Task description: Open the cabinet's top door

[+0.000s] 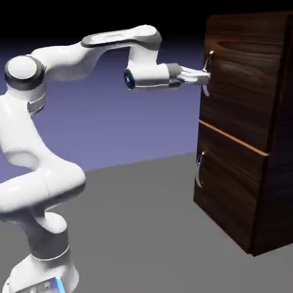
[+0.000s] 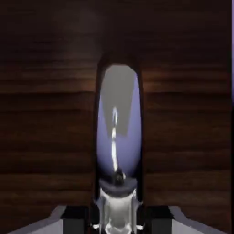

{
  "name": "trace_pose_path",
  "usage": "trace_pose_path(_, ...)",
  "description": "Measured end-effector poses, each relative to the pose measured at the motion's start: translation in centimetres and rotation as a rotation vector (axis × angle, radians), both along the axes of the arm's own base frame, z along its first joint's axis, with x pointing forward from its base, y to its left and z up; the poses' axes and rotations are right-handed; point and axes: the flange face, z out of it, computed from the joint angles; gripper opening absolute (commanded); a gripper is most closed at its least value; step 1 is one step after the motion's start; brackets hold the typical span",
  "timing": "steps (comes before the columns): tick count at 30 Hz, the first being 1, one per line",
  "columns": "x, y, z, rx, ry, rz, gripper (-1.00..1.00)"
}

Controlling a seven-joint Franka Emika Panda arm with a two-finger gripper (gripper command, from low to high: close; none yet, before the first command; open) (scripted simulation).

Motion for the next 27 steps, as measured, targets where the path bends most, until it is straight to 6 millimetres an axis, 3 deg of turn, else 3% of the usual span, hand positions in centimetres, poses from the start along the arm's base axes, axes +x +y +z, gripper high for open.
trace_pose_path(14,-7.2,-4.8,0.0,-0.003,0.002,0.260,-1.00)
trace_pose_path(27,-14.1,-13.3,-0.1,0.003,0.002,0.586,-1.00)
